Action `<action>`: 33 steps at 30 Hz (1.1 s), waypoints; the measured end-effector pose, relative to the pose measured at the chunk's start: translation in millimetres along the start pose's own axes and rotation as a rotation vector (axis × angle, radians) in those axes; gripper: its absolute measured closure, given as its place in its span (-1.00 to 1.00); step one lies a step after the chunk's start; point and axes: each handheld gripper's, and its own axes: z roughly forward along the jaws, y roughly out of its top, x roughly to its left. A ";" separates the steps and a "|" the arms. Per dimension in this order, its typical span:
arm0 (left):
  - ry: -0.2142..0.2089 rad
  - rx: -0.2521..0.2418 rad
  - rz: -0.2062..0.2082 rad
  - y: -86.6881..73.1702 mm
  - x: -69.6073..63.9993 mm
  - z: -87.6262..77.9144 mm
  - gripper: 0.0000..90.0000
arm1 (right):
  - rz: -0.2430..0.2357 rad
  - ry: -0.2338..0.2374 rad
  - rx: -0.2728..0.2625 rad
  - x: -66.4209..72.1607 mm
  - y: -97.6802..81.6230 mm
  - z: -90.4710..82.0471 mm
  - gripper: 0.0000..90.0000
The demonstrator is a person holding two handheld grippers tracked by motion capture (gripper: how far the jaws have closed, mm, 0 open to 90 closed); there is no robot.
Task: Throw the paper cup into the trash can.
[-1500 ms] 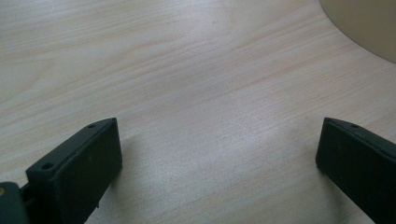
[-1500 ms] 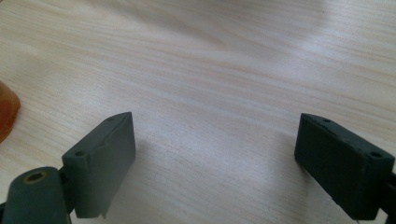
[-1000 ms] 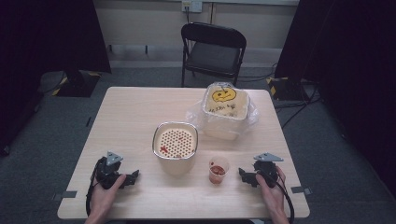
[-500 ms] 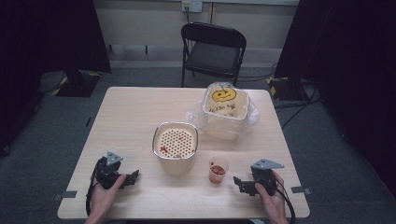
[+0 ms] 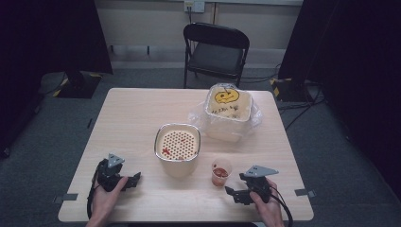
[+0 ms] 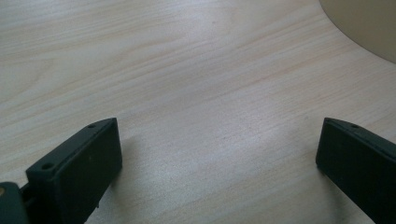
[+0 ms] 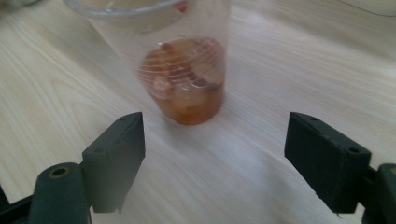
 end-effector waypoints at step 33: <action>0.000 0.000 -0.001 0.0 -0.1 0.0 -1.00 | -0.045 0.036 -0.095 12.0 31.5 45.2 -0.30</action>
